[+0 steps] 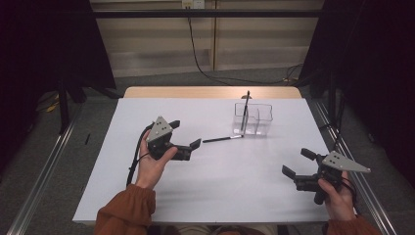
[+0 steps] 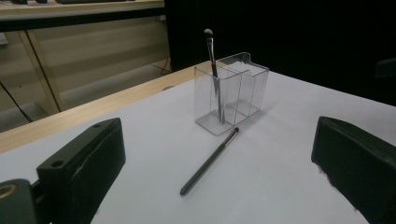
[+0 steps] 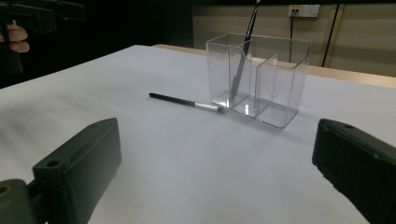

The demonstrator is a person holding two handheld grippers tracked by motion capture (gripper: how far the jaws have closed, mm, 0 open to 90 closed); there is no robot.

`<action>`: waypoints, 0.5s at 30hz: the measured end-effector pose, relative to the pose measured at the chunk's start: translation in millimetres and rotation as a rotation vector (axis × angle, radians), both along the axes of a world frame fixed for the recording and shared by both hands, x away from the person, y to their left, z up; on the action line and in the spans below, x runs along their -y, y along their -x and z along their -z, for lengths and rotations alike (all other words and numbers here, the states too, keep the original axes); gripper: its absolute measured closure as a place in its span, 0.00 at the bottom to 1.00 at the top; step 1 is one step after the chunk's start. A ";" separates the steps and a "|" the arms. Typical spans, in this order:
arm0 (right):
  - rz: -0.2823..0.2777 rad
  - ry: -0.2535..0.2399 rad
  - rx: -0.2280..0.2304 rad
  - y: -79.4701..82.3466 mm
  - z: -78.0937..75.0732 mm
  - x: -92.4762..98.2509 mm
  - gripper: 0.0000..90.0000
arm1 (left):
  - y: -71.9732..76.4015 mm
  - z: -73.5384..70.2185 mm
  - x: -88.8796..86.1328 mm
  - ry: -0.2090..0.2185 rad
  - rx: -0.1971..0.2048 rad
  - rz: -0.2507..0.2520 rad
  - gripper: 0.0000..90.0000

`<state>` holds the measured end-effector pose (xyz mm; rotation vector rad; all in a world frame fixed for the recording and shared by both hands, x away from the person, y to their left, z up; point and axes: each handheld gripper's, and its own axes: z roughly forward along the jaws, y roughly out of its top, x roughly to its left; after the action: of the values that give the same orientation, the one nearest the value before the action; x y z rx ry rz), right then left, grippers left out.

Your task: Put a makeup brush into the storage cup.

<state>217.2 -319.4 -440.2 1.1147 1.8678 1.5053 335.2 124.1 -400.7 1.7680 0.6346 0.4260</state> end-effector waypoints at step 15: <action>-0.004 -0.003 0.000 0.7 0.3 -0.2 0.01 | -20.6 -1.2 23.5 -0.031 -0.015 0.037 0.04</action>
<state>216.5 -319.2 -440.5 1.1131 1.8695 1.5103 355.8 100.7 -399.5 1.8110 0.6074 0.3996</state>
